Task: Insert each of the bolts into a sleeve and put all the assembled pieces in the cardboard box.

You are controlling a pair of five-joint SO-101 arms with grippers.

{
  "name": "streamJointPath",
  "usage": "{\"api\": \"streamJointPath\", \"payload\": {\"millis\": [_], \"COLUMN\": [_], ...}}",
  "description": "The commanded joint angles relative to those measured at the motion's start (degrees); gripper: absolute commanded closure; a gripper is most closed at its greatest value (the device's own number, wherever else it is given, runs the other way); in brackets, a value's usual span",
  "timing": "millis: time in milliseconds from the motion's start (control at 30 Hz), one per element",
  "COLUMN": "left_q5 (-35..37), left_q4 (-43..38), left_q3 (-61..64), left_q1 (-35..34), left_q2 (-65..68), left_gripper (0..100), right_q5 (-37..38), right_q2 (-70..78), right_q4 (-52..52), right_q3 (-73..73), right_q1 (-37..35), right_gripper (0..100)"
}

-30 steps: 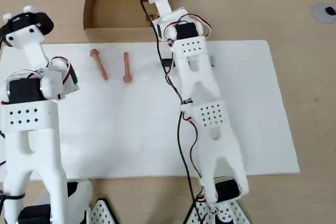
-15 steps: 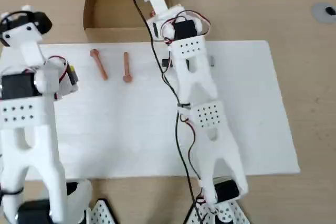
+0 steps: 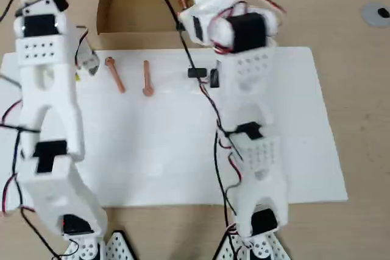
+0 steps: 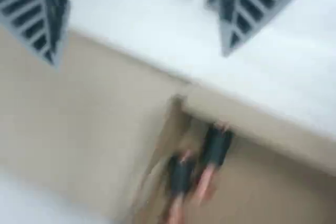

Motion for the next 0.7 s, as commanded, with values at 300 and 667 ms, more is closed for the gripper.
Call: {"api": "streamJointPath", "payload": {"millis": [300,667], "left_q5": [2.1,3.3], "left_q4": [0.9,-0.8], "left_q3": [-16.4,-20.3], "left_q1": [4.2,4.6], "left_q2": [15.1,19.7], "left_gripper": [89,89], "right_q5": [2.2,9.1], "right_q2": [-38.2,-67.4], "right_q4": [0.4,-8.3], "right_q3": [45.3,81.7], "right_q1": [5.7,5.7], "right_gripper": [76.7,76.7]}}
